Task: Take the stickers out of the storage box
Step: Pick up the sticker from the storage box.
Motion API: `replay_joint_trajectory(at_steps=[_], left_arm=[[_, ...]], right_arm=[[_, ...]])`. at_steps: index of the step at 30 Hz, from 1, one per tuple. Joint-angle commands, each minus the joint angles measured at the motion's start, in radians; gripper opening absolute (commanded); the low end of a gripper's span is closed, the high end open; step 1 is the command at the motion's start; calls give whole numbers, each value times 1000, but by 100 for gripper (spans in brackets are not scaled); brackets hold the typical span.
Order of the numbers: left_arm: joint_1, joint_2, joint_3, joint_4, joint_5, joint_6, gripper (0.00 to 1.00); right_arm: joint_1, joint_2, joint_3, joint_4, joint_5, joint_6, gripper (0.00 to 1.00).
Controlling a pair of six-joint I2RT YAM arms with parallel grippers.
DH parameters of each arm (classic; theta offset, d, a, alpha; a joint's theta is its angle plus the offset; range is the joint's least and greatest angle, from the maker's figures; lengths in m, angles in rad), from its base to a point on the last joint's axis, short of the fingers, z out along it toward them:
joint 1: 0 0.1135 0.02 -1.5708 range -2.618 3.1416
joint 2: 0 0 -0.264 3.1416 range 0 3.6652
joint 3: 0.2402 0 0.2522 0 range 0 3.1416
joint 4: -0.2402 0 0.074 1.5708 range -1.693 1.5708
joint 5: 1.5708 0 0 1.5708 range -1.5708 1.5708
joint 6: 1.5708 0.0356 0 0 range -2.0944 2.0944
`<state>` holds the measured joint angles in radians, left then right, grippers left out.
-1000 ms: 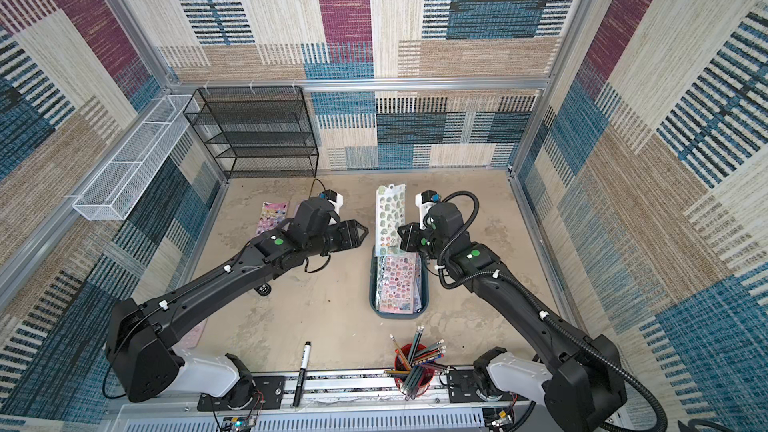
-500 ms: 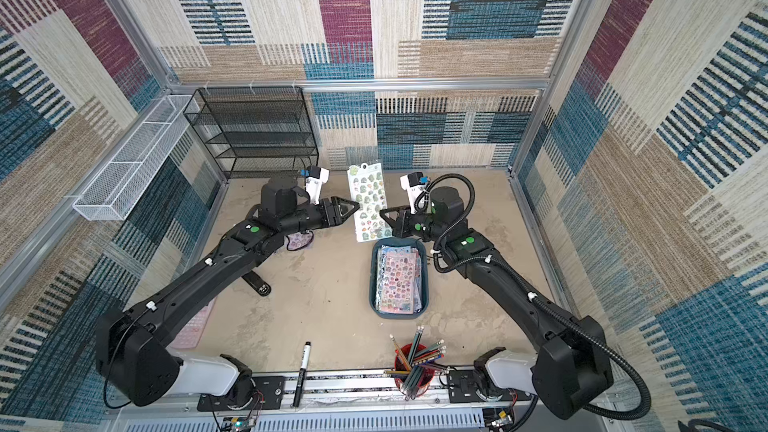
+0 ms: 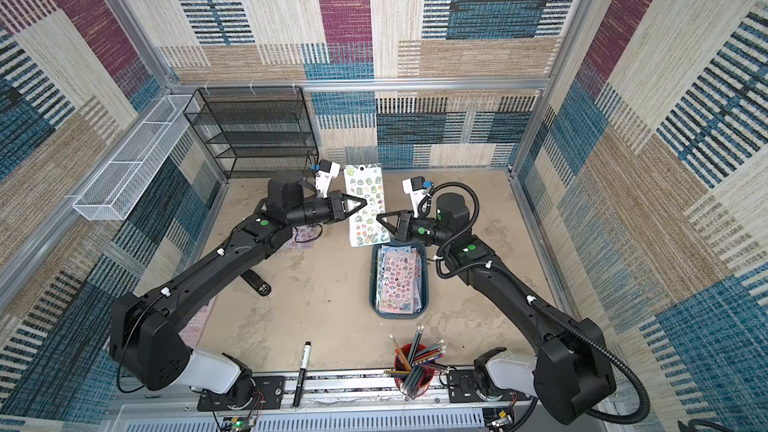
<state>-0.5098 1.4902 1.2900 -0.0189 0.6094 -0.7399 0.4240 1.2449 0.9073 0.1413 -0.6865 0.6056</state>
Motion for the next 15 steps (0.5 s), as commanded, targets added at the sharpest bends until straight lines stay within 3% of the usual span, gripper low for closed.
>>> replay_joint_trajectory(at_steps=[1,3,8,15], left_arm=[[6,16,63,-95,22,94,0],[15,45,135,-245,27,197,0],[70,142,272,-556,3,352,0],[118,246,300,-664,-78,403,0]], right_arm=[[-3,8,12,7,-13,-7,51],[-6,8,27,-34,9,-41,58],[-11,-12,60,-171,136,-137,62],[-12,-38,54,-282,276,-212,64]])
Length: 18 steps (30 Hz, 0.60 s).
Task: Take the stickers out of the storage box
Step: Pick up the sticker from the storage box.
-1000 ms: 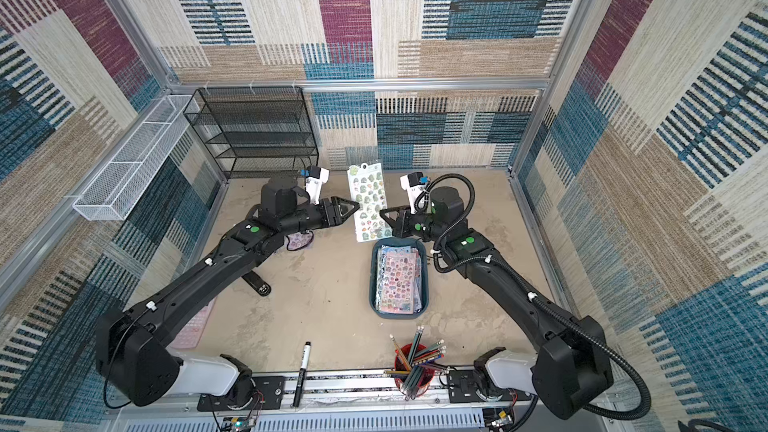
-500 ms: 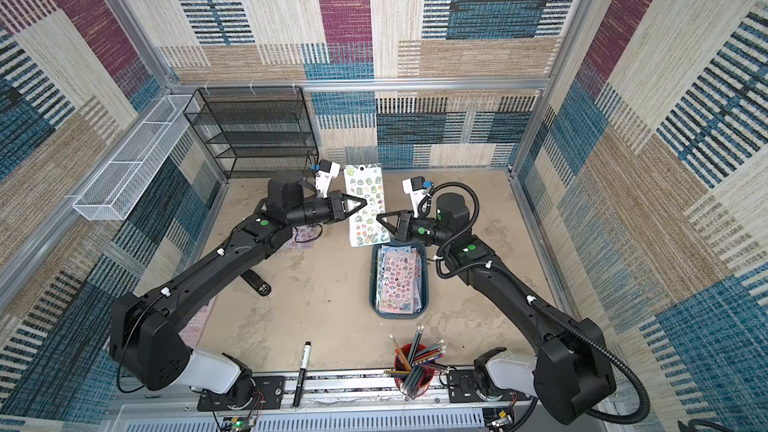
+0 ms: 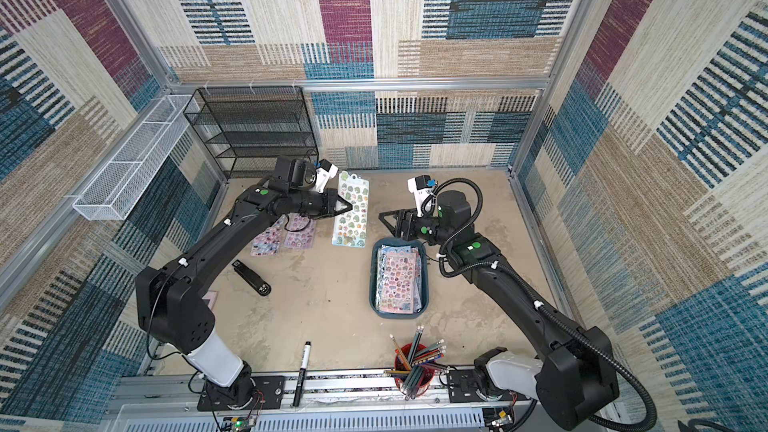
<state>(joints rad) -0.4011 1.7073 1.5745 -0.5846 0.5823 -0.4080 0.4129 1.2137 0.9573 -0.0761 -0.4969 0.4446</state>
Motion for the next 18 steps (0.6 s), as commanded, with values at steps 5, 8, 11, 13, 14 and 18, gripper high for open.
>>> replay_joint_trajectory(at_steps=[5,8,11,13,14,18], left_arm=[[22,135,67,-151,-122,80,0],[33,206,106,-170,-155,74,0],[46,276,143,-177,-170,65,0],[53,319,167,-178,-165,60,0],[55,338,177,-170,-167,58,0],[67,418,224,-160,-154,59,0]], right_arm=[[-1,-17,-11,-85,98,-68,65],[0,-22,-11,-92,115,-74,65],[-1,-25,-11,-99,128,-79,68],[-1,-29,-11,-106,138,-84,70],[-1,-29,-12,-110,144,-86,71],[0,-29,-18,-116,153,-89,72]])
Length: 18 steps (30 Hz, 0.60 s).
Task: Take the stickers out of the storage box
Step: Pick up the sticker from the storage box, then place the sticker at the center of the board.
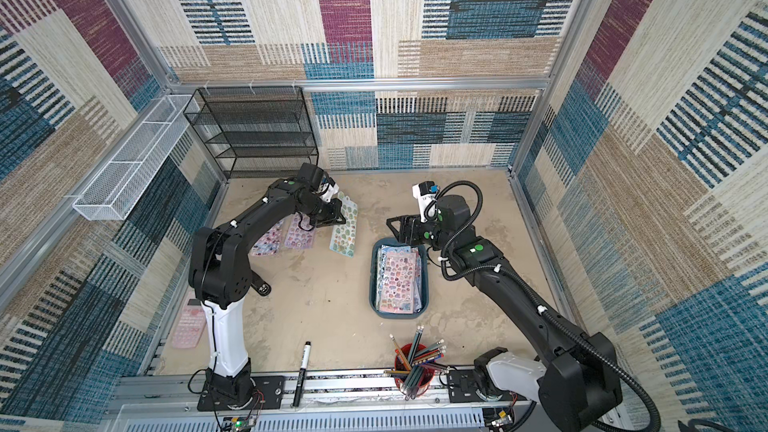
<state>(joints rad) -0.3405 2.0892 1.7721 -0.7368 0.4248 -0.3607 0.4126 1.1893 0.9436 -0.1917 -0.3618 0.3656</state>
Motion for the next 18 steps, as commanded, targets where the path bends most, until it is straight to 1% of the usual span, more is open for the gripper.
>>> replay_joint_trajectory(at_steps=[1,9,18], left_arm=[[9,54,39,-7,9,12,0],[49,181,113,-10,19,6,0],[67,289,213,-59,5,35,0]], right_arm=[[0,-5,-6,0,19,-8,72],[0,-2,-22,4,27,4,75],[0,8,-34,17,23,30,75]])
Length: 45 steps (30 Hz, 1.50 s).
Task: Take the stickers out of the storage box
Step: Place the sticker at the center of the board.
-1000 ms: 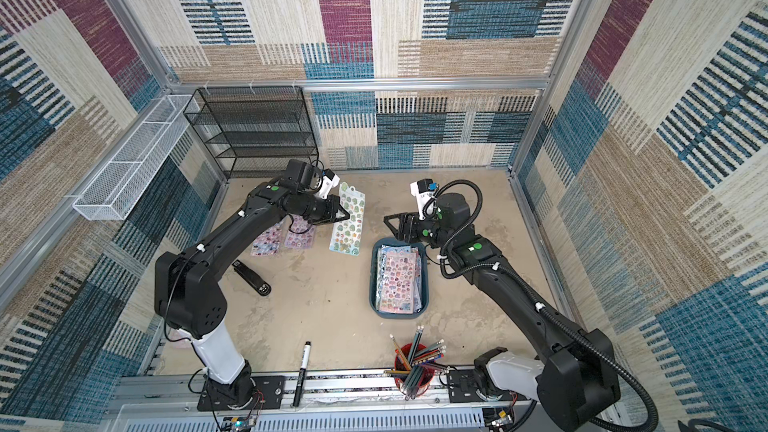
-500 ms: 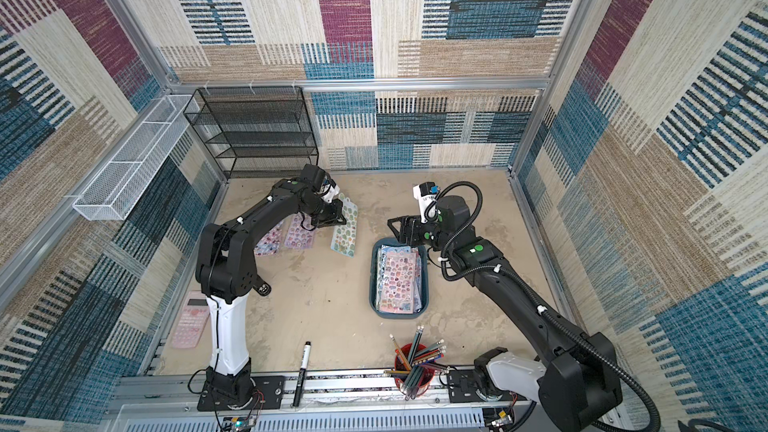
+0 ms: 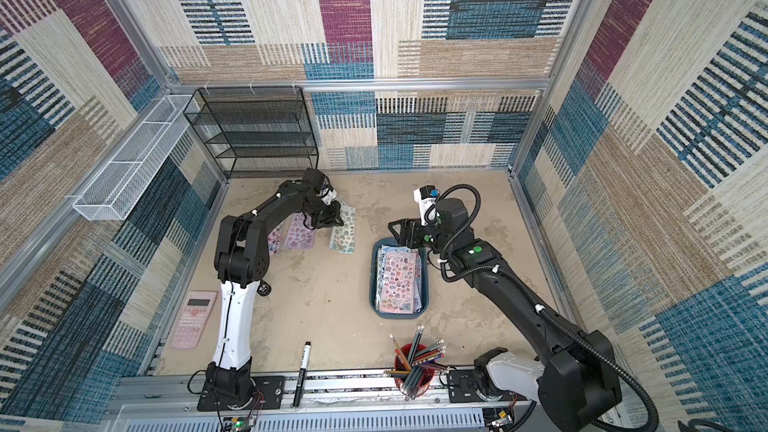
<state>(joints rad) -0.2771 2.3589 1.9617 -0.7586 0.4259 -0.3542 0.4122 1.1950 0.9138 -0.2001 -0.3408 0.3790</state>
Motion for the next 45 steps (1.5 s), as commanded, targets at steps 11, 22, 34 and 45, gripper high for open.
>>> replay_joint_trajectory(at_steps=[11,22,34,45], left_arm=[[15,101,119,-132,-82,57,0],[17,100,148,-178,-159,61,19],[16,44,158,-215,-247,67,38],[15,-22,149,-213,-233,51,39]], right_arm=[[0,-13,-23,23,18,20,79],[0,-9,-21,23,25,19,80],[0,0,-7,25,20,26,80],[0,-17,-10,7,31,25,80]])
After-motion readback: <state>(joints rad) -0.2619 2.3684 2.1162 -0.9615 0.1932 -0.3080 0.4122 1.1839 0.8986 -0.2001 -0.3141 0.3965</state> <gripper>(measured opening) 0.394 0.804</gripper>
